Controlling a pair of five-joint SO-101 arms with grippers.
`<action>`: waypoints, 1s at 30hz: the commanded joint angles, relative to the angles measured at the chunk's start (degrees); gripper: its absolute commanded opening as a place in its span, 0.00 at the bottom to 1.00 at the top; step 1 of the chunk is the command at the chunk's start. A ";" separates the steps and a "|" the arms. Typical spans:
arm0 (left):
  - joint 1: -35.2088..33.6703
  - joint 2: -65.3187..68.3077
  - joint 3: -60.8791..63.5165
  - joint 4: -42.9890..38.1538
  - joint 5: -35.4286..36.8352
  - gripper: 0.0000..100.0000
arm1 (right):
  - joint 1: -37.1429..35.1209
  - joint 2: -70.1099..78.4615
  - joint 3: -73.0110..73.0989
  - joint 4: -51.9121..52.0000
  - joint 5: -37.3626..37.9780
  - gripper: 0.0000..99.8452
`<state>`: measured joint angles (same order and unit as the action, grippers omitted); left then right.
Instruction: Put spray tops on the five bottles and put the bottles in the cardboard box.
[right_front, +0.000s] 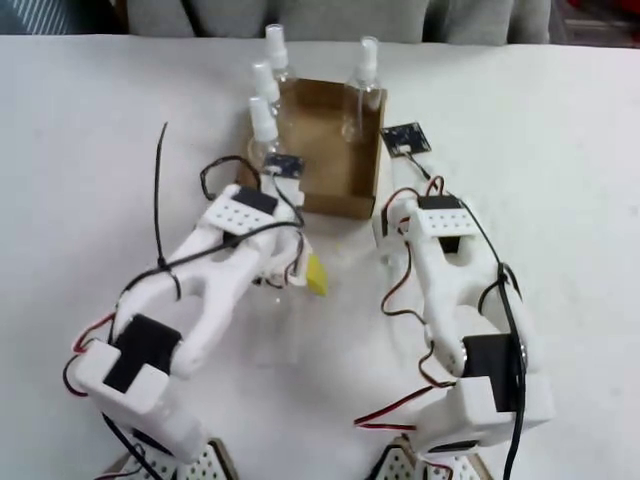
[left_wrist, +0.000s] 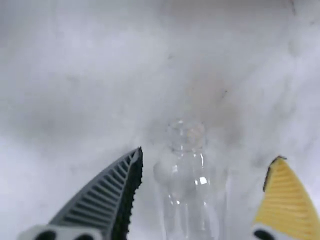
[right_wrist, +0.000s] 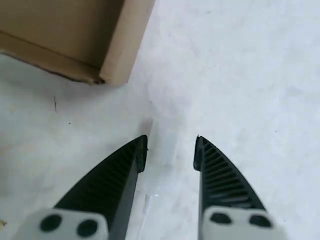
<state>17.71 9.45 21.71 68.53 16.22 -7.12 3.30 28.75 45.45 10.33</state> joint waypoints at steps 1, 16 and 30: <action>-0.40 -3.47 -2.46 1.58 0.26 0.37 | 0.04 -0.22 -2.20 -0.31 0.62 0.12; -0.48 -3.56 -0.88 1.76 0.70 0.37 | 0.04 -0.22 -2.20 -0.40 0.62 0.12; -0.92 -3.47 -0.79 2.11 -3.78 0.20 | 0.04 -0.22 -2.20 -0.40 0.62 0.12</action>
<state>17.54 9.45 21.63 70.55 13.14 -7.12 3.30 28.75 45.45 10.33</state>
